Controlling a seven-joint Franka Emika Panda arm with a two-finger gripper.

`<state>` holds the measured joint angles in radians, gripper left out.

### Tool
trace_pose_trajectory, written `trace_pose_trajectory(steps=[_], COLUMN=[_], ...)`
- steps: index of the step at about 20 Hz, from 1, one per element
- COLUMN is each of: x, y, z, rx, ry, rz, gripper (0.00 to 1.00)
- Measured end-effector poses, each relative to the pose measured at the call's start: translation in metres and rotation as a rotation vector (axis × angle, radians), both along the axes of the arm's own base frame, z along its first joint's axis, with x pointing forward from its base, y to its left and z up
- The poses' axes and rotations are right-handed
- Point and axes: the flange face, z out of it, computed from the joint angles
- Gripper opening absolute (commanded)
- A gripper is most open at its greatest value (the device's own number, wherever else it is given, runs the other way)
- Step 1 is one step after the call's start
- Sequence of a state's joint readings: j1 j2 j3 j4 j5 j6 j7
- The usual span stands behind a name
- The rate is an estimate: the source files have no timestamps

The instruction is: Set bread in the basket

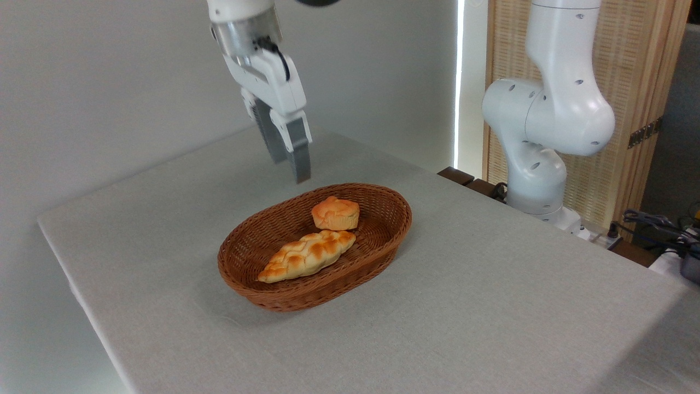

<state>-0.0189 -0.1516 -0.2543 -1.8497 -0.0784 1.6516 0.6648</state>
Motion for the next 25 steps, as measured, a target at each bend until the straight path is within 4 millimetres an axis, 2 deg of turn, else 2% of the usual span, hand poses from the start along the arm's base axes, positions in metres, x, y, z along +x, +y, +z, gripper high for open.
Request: trace_pose_trajectory(steps=[2, 4, 6, 8, 12, 20, 25], x=[0.012, 0.022, 0.026, 0.028, 0.031, 0.048, 0.050], y=[0.033, 0.078, 0.111, 0.130, 0.141, 0.141, 0.143], z=[0.026, 0.047, 0.058, 0.062, 0.061, 0.056, 0.062], rx=[-0.029, -0.047, -0.054, -0.057, -0.056, -0.051, -0.031], ry=[-0.053, -0.095, -0.109, -0.104, -0.070, -0.065, -0.078], rz=[-0.001, 0.026, 0.062, 0.095, 0.125, 0.164, 0.175], gripper=[1.00, 1.00, 1.00, 1.00, 1.00, 1.00, 1.00])
